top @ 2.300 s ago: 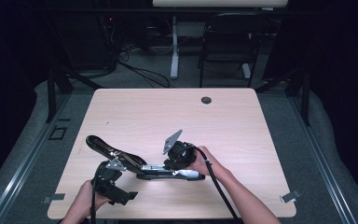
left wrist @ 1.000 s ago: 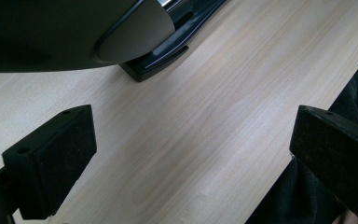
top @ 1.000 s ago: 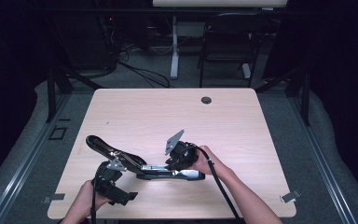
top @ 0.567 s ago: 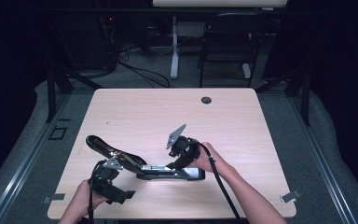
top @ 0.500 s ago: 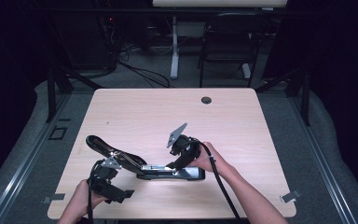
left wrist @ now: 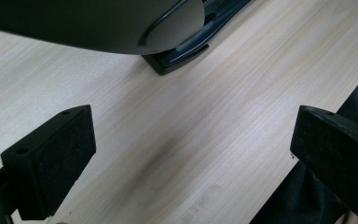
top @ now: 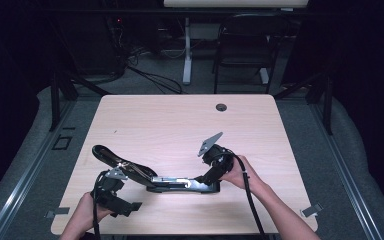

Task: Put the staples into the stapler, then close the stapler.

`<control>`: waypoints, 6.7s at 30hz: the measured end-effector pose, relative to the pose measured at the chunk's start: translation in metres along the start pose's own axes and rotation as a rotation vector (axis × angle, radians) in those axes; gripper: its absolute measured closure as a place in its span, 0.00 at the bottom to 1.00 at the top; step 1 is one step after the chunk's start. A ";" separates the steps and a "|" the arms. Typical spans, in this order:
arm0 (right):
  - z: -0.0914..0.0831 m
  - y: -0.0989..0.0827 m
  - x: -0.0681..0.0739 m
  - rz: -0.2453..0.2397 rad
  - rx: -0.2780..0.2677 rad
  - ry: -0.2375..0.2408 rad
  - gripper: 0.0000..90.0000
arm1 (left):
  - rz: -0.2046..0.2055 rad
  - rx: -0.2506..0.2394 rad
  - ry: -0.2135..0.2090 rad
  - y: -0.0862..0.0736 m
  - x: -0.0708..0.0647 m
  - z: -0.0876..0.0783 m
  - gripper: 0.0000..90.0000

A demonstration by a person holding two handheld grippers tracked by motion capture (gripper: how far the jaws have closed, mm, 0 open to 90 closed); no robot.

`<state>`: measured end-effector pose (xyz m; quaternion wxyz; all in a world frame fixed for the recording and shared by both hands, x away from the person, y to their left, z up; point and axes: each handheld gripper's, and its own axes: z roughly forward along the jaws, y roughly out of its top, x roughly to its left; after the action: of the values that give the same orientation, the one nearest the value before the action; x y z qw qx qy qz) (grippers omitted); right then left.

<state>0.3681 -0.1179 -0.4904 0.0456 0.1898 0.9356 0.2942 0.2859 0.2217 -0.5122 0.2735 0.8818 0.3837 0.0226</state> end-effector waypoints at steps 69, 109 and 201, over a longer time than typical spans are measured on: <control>-0.030 0.006 0.015 0.038 -0.105 -0.206 1.00 | -0.234 -0.479 0.290 0.003 0.029 -0.047 1.00; -0.023 0.069 0.041 -0.025 -0.242 -0.122 1.00 | -0.060 -0.471 0.211 0.047 -0.002 -0.014 1.00; -0.050 -0.021 0.019 0.147 -0.074 -0.090 1.00 | 0.013 -0.239 0.107 0.061 -0.010 0.028 0.62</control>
<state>0.3336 -0.1530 -0.4602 0.0729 0.2690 0.9047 0.3223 0.3259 0.1677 -0.5040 0.3556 0.8429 0.3866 0.1169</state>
